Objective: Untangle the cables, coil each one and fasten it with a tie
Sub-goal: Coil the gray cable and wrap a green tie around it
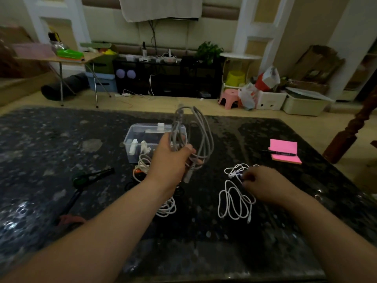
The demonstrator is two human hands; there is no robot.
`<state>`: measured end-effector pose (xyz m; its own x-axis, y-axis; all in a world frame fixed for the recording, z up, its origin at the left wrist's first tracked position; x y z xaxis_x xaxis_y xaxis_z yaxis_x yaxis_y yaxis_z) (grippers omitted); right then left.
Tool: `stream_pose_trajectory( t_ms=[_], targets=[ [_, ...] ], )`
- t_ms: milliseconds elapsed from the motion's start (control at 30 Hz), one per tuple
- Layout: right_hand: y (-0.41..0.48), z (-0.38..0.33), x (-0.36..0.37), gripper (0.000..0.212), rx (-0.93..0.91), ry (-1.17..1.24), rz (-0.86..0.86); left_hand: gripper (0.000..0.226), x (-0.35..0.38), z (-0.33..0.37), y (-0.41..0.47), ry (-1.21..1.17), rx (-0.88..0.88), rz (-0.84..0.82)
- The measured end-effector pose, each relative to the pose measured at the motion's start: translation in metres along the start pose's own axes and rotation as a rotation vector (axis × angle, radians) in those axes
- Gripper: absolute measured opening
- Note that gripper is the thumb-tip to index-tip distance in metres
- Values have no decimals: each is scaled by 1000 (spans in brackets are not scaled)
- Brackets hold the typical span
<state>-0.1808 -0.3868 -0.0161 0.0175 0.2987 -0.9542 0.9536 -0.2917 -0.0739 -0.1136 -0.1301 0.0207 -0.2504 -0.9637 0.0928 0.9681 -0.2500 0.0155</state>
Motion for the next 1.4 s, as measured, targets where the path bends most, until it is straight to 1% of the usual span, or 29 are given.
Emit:
stream_pose_trajectory(
  t_ms=[33, 67, 100, 133, 167, 200, 233, 267, 300, 367, 400, 467, 500, 533, 633, 700, 733, 800, 833, 867, 933, 1000, 1067, 1133, 1267, 1333, 1400],
  targets=[
    [-2, -7, -14, 11, -18, 16, 125, 20, 5, -2, -1, 32, 11, -21],
    [-7, -16, -29, 14, -45, 95, 235, 21, 9, -5, 0, 64, 24, -38],
    [-13, -26, -41, 15, -79, 241, 299, 23, 13, -6, 0, 102, 39, -52],
    [-19, -38, -46, 19, -113, 432, 290, 25, 15, -6, 0, 138, 53, -60],
    [-24, -52, -44, 31, -135, 645, 211, 26, 17, -6, -2, 168, 62, -69],
    [-30, -67, -40, 51, -156, 819, 96, 27, 20, -6, -3, 191, 70, -78],
    [-35, -81, -33, 72, -182, 897, 0, 27, 22, -8, -4, 209, 63, -93],
    [-39, -91, -25, 84, -205, 904, -57, 26, 26, -9, -6, 211, 47, -124],
    [-38, -96, -18, 83, -211, 910, -81, 26, 30, -10, -9, 198, 19, -170],
    [-30, -98, -6, 56, -169, 1017, -116, 28, 36, -12, -16, 175, -21, -256],
    [-28, -99, -1, 47, -144, 1111, -152, 28, 38, -12, -18, 164, -31, -282],
    [-27, -101, 4, 48, -106, 1253, -193, 27, 41, -11, -24, 138, -54, -328],
    [-27, -99, 4, 50, -92, 1278, -165, 28, 42, -11, -28, 133, -76, -353],
    [-28, -97, 2, 49, -70, 1300, -123, 34, 43, -12, -31, 127, -110, -378],
    [-27, -88, -2, 43, 7, 1360, -23, 65, 48, -17, -40, 140, -184, -487],
    [-29, -86, -10, 38, 0, 1279, 32, 76, 49, -17, -42, 153, -183, -515],
    [-30, -87, -15, 36, -28, 1178, 61, 75, 47, -15, -41, 152, -172, -498],
    [-35, -90, -24, 31, -85, 953, 132, 63, 39, -11, -35, 151, -143, -428],
    [-36, -89, -26, 31, -90, 895, 160, 55, 35, -9, -32, 157, -128, -389],
    [-37, -89, -25, 31, -85, 899, 168, 48, 31, -7, -30, 168, -117, -357],
    [-37, -89, -17, 33, -49, 1019, 137, 40, 26, -5, -28, 194, -92, -313],
    [-37, -89, -11, 30, 4, 1157, 109, 36, 24, -3, -27, 222, -44, -286],
    [-36, -86, -10, 27, 42, 1290, 104, 28, 23, 0, -28, 244, 5, -275],
    [-36, -83, -11, 24, 73, 1367, 117, 21, 23, 0, -28, 230, 19, -266],
    [-36, -83, -11, 23, 96, 1454, 120, 26, 24, -11, -29, 177, -7, -257],
    [-38, -92, -10, 24, 60, 1417, 87, 31, 27, -18, -30, 148, -13, -239],
    [-40, -102, -5, 24, 16, 1411, 56, 33, 27, -21, -31, 92, -16, -178]
  ],
)
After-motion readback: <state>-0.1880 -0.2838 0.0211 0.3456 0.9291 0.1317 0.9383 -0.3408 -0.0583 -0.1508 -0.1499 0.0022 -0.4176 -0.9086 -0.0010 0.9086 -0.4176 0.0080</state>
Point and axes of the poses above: each hand's wrist, its own y-axis towards the middle knuckle, its own x-axis out of the palm, z = x × y, the point moved 8 cm from there along y, towards the middle knuckle, and after that the axes turned 5 degrees about y, right-handed, at the moved point
